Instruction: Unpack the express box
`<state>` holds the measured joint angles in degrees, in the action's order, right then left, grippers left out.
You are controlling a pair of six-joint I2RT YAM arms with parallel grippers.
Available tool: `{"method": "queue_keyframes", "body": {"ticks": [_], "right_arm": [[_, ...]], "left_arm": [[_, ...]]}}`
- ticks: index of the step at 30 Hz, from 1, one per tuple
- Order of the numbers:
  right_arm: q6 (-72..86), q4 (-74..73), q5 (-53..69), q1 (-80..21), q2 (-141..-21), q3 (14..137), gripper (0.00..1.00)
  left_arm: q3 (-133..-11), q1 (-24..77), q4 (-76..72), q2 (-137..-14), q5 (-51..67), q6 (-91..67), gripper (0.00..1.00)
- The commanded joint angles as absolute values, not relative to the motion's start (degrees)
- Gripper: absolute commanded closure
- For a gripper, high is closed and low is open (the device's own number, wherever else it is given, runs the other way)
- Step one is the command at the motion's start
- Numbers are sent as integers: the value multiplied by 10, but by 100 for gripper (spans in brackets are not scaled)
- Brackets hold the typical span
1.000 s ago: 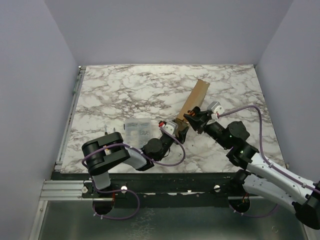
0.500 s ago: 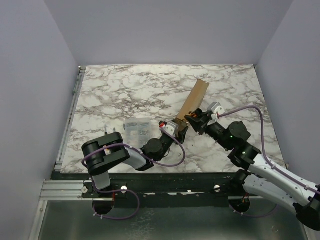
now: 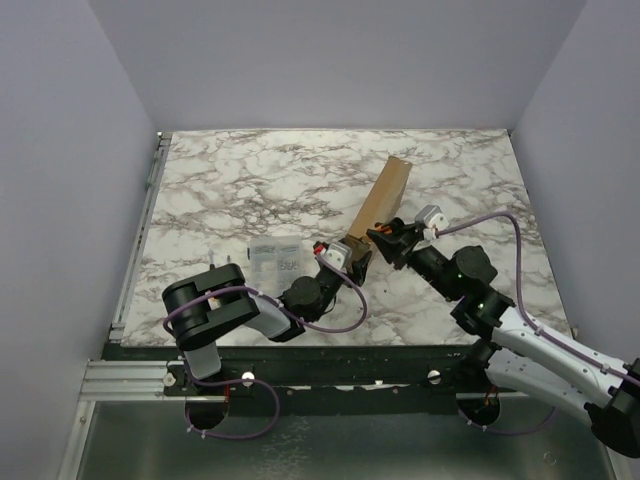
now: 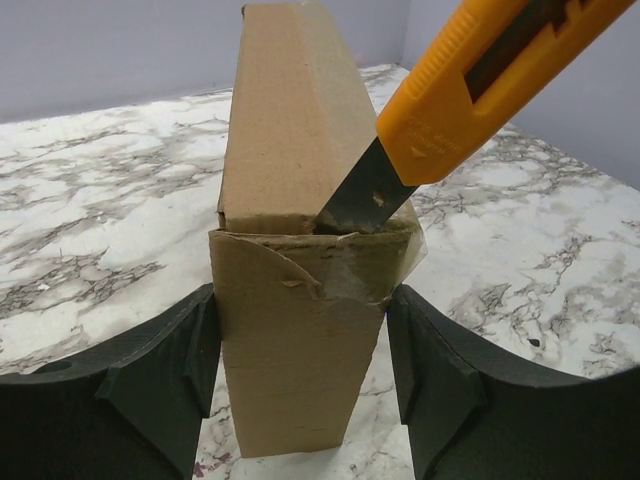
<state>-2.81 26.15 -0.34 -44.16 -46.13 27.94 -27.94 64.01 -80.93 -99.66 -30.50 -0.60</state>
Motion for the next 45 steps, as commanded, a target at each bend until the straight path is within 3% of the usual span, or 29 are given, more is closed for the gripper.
{"method": "queue_keyframes", "body": {"ticks": [1, 10, 25, 38, 45], "right_arm": [[-35, 174, -34, -438, -446, 310, 100], [-55, 82, -32, -438, -399, 350, 99], [-67, 84, -8, -438, -469, 334, 100], [-47, 67, -16, -439, -376, 337, 99], [-50, 95, -21, -439, -420, 304, 99]], "left_arm": [[-259, 639, -793, -993, -324, 5, 68], [-255, 639, -793, -991, -314, 13, 72], [-244, 639, -790, -984, -304, 18, 73], [-238, 639, -788, -982, -303, 8, 75], [-237, 640, -788, -978, -298, 5, 76]]}}
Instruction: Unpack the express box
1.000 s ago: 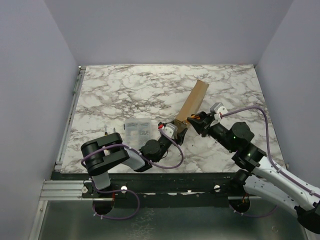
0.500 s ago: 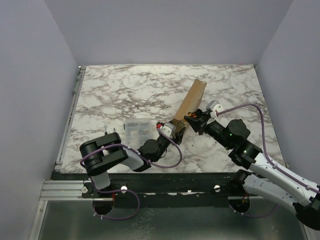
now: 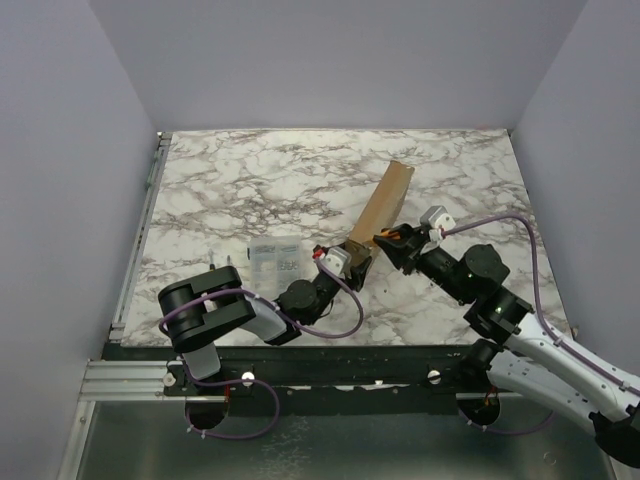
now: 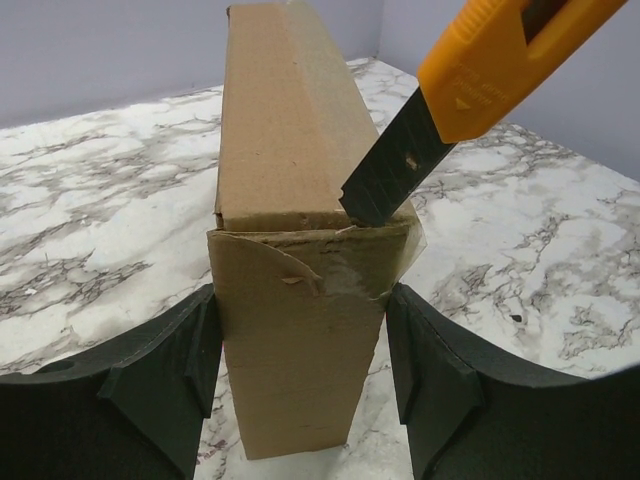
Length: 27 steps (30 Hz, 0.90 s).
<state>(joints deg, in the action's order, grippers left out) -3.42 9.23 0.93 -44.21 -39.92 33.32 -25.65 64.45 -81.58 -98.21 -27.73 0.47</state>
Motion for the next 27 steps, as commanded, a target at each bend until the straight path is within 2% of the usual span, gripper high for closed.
{"method": "queue_keyframes", "body": {"ticks": [1, 5, 11, 16, 23, 27], "right_arm": [[-51, 96, -21, -439, -432, 301, 99], [-48, 103, -9, -439, -453, 285, 99], [-63, 57, -8, -438, -425, 318, 99], [-49, 79, -15, -439, -376, 313, 99], [-37, 127, -14, -438, -424, 252, 99], [-36, 122, -4, -438, -461, 263, 99]], "left_arm": [[-237, 640, -788, -976, -299, 4, 76], [-236, 639, -788, -973, -297, 5, 76], [-237, 639, -787, -972, -298, 3, 76], [-232, 639, -787, -970, -300, 4, 77], [-226, 639, -787, -968, -299, 2, 78], [-228, 639, -787, -966, -297, 2, 78]]}}
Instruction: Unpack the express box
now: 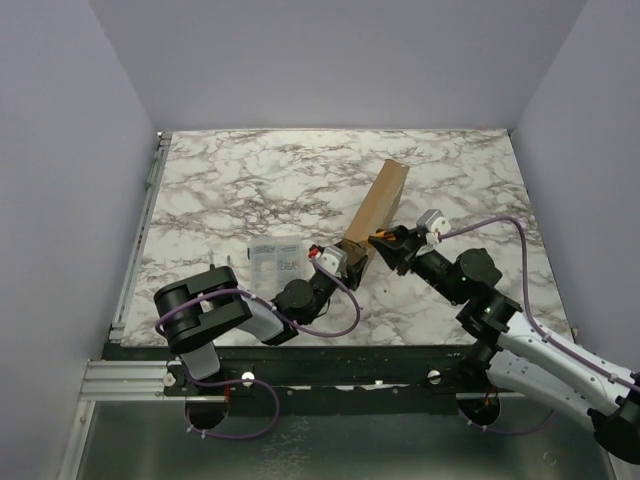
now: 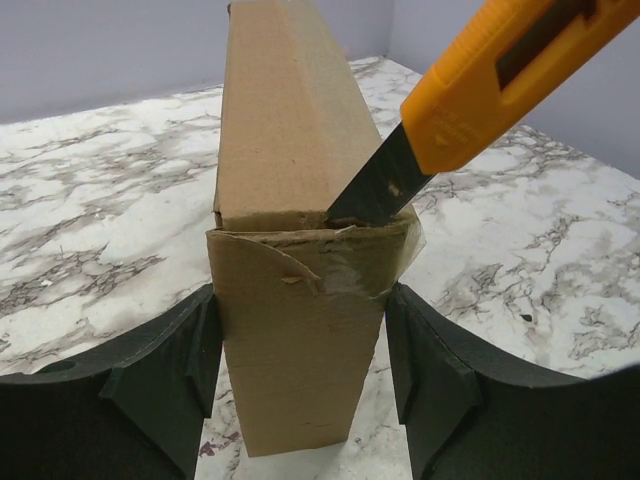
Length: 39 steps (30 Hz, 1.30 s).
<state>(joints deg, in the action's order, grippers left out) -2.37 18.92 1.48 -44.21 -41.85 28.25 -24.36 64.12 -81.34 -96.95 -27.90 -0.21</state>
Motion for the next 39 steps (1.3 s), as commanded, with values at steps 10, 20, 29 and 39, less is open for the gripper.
{"method": "queue_keyframes", "body": {"ticks": [10, 20, 29, 39], "right_arm": [[-37, 80, -30, -438, -367, 306, 99], [-30, 97, -21, -438, -423, 264, 99], [-41, 71, -46, -438, -346, 305, 99], [-39, 80, -33, -438, -363, 294, 99]], "left_arm": [[-227, 639, -787, -968, -293, 2, 79], [-225, 639, -787, -964, -292, 2, 79], [-227, 639, -784, -965, -292, 2, 80], [-223, 639, -784, -964, -290, 3, 80]]}}
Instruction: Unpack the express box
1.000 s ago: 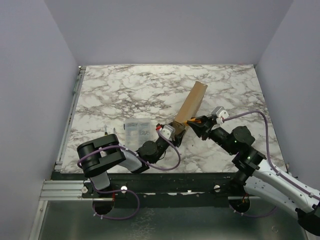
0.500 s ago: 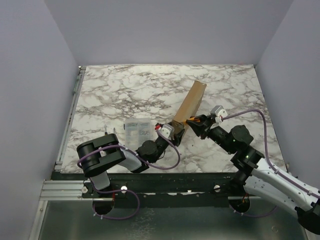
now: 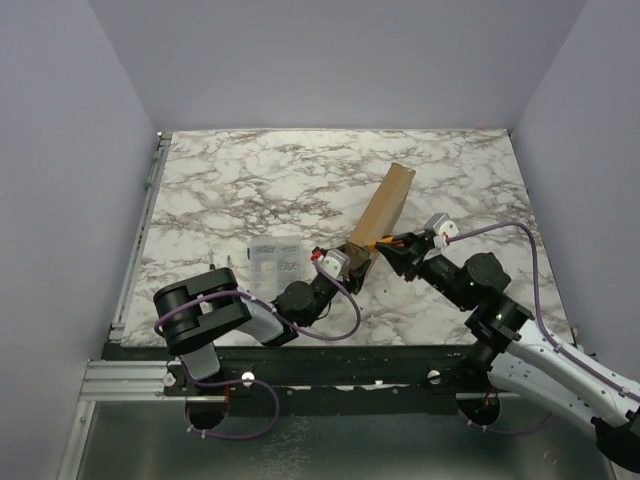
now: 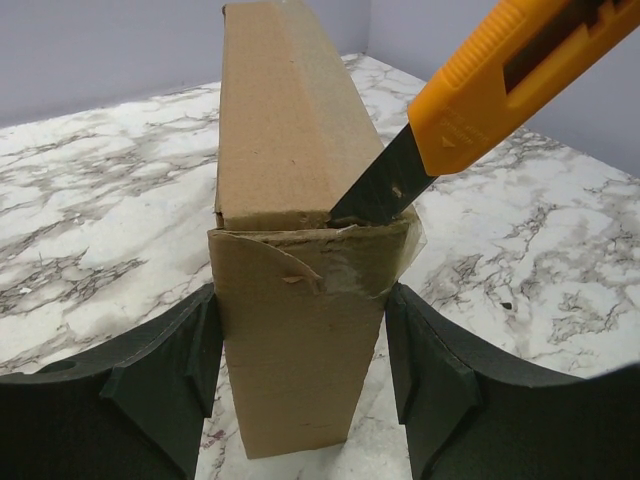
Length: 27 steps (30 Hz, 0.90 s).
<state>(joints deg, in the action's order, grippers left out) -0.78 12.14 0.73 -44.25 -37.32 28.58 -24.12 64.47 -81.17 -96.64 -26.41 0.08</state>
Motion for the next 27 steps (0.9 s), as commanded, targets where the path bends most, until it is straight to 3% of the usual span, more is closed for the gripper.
{"method": "queue_keyframes", "body": {"ticks": [1, 12, 19, 27], "right_arm": [[-46, 75, -31, -438, -354, 302, 99], [-35, 123, -21, -438, -350, 240, 99], [-47, 79, -46, -438, -282, 270, 100], [-22, 101, -38, -438, -316, 231, 99]], "left_arm": [[-222, 639, -784, -964, -290, 2, 80], [-218, 639, -784, -963, -293, 2, 81], [-212, 639, -785, -955, -287, 2, 81], [-209, 639, -784, -951, -282, 2, 81]]}}
